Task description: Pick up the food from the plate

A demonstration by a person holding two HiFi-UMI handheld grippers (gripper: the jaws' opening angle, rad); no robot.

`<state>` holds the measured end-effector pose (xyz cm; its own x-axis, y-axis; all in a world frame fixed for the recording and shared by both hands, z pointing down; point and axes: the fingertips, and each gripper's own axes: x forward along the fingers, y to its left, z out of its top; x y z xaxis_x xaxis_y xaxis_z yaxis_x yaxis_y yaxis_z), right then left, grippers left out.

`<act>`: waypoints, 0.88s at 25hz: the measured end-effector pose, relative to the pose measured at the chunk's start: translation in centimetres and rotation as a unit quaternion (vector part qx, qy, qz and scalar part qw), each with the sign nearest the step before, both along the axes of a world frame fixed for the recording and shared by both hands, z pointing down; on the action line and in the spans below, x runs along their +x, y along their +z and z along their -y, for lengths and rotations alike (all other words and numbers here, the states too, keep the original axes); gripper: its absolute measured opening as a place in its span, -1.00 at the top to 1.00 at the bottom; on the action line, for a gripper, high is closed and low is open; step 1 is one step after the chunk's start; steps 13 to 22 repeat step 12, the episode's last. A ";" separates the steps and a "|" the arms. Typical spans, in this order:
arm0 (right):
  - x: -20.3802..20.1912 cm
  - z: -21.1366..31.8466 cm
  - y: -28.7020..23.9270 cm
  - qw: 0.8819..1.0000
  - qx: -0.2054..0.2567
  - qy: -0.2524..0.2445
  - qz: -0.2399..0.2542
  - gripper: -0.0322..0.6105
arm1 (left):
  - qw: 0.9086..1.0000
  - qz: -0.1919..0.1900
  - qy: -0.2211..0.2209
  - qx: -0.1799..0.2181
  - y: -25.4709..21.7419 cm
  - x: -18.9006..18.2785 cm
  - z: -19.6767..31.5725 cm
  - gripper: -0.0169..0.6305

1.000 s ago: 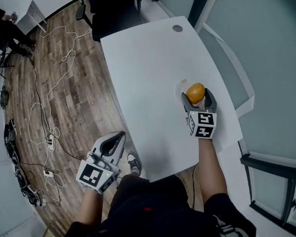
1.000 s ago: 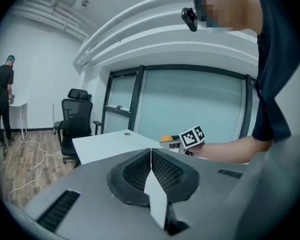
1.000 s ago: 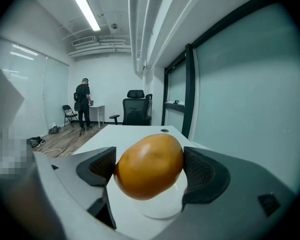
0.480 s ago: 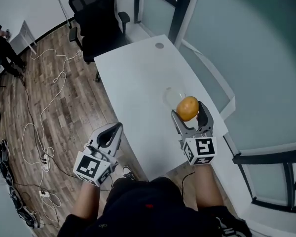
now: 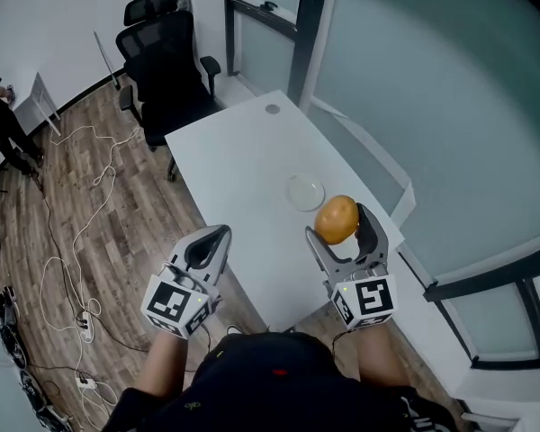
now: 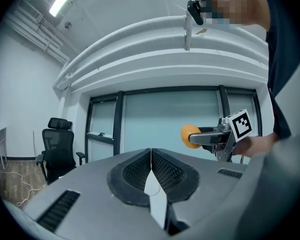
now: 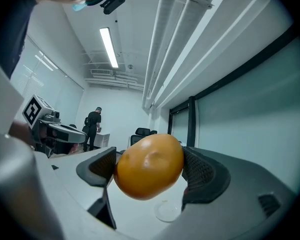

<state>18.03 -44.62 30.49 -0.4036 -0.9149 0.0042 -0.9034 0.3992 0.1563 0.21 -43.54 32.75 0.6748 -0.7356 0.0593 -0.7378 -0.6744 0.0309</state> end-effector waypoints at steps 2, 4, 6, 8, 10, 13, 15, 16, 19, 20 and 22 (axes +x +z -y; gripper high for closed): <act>0.2 -0.4 -0.3 1.000 0.002 0.002 -0.001 -0.37 | 1.000 0.000 0.003 0.004 -0.3 0.1 -0.3 0.88; 0.5 -0.8 -0.4 1.000 0.002 0.006 -0.001 -0.37 | 1.000 -0.001 0.003 0.005 -0.5 0.3 -0.6 0.88; 0.7 -1.1 -0.5 1.000 0.003 0.009 -0.001 -0.37 | 1.000 -0.001 0.005 0.007 -0.6 0.4 -0.8 0.88; 0.7 -1.3 -0.9 1.000 0.004 0.008 -0.005 -0.37 | 1.000 -0.002 0.007 0.008 -0.9 0.6 -1.0 0.88; 0.7 -1.4 -1.3 1.000 0.006 0.007 -0.009 -0.37 | 1.000 -0.003 0.010 0.010 -1.3 0.7 -1.3 0.88; 0.6 -1.5 -1.7 1.000 0.008 0.005 -0.013 -0.37 | 1.000 -0.003 0.013 0.011 -1.7 0.7 -1.5 0.88; 0.6 -1.5 -1.7 1.000 0.008 0.005 -0.013 -0.37 | 1.000 -0.003 0.013 0.011 -1.7 0.7 -1.5 0.88; 0.6 -1.5 -1.7 1.000 0.008 0.005 -0.013 -0.37 | 1.000 -0.003 0.013 0.011 -1.7 0.7 -1.5 0.88; 0.6 -1.5 -1.7 1.000 0.008 0.005 -0.013 -0.37 | 1.000 -0.003 0.013 0.011 -1.7 0.7 -1.5 0.88; 0.6 -1.5 -1.7 1.000 0.008 0.005 -0.013 -0.37 | 1.000 -0.003 0.013 0.011 -1.7 0.7 -1.5 0.88; 0.6 -1.5 -1.7 1.000 0.008 0.005 -0.013 -0.37 | 1.000 -0.003 0.013 0.011 -1.7 0.7 -1.5 0.88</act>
